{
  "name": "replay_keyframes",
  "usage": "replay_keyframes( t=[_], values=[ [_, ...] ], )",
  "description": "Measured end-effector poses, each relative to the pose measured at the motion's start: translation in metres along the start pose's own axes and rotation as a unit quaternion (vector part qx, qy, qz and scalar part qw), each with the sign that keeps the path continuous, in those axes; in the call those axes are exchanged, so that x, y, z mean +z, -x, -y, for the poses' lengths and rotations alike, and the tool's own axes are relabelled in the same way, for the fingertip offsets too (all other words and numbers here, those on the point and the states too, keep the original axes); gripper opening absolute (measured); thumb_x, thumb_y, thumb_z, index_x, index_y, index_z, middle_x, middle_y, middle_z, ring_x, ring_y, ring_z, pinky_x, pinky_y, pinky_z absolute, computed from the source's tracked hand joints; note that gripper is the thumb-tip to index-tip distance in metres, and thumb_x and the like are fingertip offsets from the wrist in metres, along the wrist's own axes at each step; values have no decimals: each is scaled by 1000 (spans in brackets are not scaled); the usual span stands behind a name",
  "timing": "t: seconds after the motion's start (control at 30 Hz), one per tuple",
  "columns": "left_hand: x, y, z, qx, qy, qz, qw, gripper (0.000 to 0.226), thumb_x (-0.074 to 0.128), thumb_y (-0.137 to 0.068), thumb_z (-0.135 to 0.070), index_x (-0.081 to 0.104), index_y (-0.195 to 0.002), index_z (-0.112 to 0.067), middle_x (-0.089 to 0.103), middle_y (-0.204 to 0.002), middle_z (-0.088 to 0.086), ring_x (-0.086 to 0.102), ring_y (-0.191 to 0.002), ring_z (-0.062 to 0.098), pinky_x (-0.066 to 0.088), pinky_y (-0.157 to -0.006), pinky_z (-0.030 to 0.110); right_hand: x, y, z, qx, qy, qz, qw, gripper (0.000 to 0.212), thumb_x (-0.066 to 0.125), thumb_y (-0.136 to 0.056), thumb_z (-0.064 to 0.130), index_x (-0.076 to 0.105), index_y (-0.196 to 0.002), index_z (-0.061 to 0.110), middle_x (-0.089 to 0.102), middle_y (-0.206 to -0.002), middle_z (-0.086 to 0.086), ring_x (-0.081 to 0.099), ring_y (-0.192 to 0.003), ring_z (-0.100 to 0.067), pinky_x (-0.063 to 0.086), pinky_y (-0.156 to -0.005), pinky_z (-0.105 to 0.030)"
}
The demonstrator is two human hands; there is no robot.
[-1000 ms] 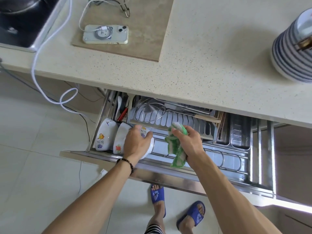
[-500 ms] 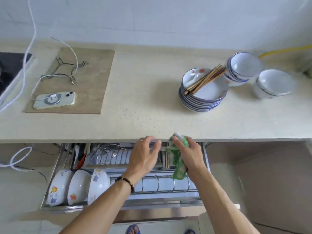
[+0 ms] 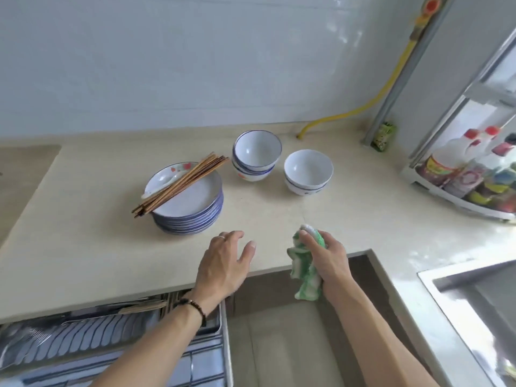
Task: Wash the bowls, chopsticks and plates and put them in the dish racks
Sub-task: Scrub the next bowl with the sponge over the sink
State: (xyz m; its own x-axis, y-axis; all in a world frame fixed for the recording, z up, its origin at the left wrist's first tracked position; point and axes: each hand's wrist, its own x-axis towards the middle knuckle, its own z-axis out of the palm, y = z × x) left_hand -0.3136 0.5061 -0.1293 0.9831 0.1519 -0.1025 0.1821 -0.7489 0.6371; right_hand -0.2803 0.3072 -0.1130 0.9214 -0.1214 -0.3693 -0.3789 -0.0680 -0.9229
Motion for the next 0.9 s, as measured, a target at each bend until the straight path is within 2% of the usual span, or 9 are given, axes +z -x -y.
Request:
replay_keyframes(
  t=[0.1, 0.13, 0.23, 0.27, 0.4, 0.57, 0.73, 0.8, 0.9],
  values=[
    [20, -30, -37, 3, 2, 1, 1000, 52, 45, -102, -44, 47, -143, -14, 51, -142, 7, 43, -134, 22, 36, -109, 34, -37, -42, 17, -4, -17, -22, 1000, 19, 73, -90, 22, 68, -100, 7, 72, -86, -14, 74, -67, -20, 57, -55, -29],
    [25, -41, -47, 7, 2, 2, 1000, 52, 46, -101, -44, 46, -144, -14, 50, -143, 7, 43, -134, 22, 37, -109, 34, -46, -57, 23, -4, -20, -28, 999, 19, 73, -90, 22, 68, -99, 7, 72, -88, -16, 75, -70, -22, 59, -57, -32],
    [40, -82, -69, 22, 5, 7, 1000, 59, 52, -99, -45, 40, -147, -13, 47, -145, 6, 43, -135, 21, 38, -107, 33, -62, -106, 37, 5, -24, -37, 999, 24, 73, -90, 25, 67, -103, 7, 73, -95, -22, 75, -80, -33, 61, -74, -53],
    [45, -98, -75, 26, 8, 8, 1000, 62, 55, -98, -45, 38, -148, -13, 46, -145, 6, 43, -135, 21, 38, -107, 32, -65, -122, 40, 4, -23, -41, 999, 26, 73, -90, 26, 66, -104, 7, 74, -94, -22, 75, -81, -33, 61, -76, -54],
    [70, -161, -87, 34, 42, 1, 999, 76, 67, -91, -43, 32, -151, -12, 44, -146, 6, 41, -136, 19, 35, -103, 26, -70, -189, 52, -7, 6, -78, 997, 23, 74, -89, 28, 65, -101, 10, 71, -87, -12, 71, -77, -29, 57, -75, -39],
    [100, -219, -88, 24, 74, 0, 997, 99, 81, -78, -37, 21, -156, -18, 42, -147, 1, 36, -133, 19, 39, -94, 28, -56, -262, 59, -4, 86, -95, 992, 26, 73, -87, 24, 64, -108, 12, 67, -75, 1, 66, -65, -16, 55, -66, -30],
    [117, -251, -88, 1, 97, 2, 995, 114, 86, -69, -36, 12, -154, -20, 44, -142, -1, 39, -129, 22, 48, -84, 35, -39, -296, 60, -35, 288, -66, 955, 38, 72, -83, 32, 54, -114, 19, 63, -93, 0, 64, -85, -22, 50, -66, -29],
    [120, -258, -88, -4, 102, 2, 995, 116, 89, -66, -37, 12, -152, -19, 46, -138, 0, 41, -128, 23, 49, -81, 36, -38, -303, 58, -46, 333, -55, 940, 34, 70, -82, 24, 52, -111, 19, 61, -93, -2, 63, -88, -26, 51, -67, -32],
    [123, -261, -86, -4, 124, -12, 992, 120, 92, -61, -38, 15, -152, -19, 49, -136, -2, 44, -126, 22, 46, -81, 34, -39, -310, 60, -53, 337, -54, 938, 28, 64, -81, 9, 52, -104, 21, 60, -87, -3, 63, -84, -28, 53, -63, -33]
  ],
)
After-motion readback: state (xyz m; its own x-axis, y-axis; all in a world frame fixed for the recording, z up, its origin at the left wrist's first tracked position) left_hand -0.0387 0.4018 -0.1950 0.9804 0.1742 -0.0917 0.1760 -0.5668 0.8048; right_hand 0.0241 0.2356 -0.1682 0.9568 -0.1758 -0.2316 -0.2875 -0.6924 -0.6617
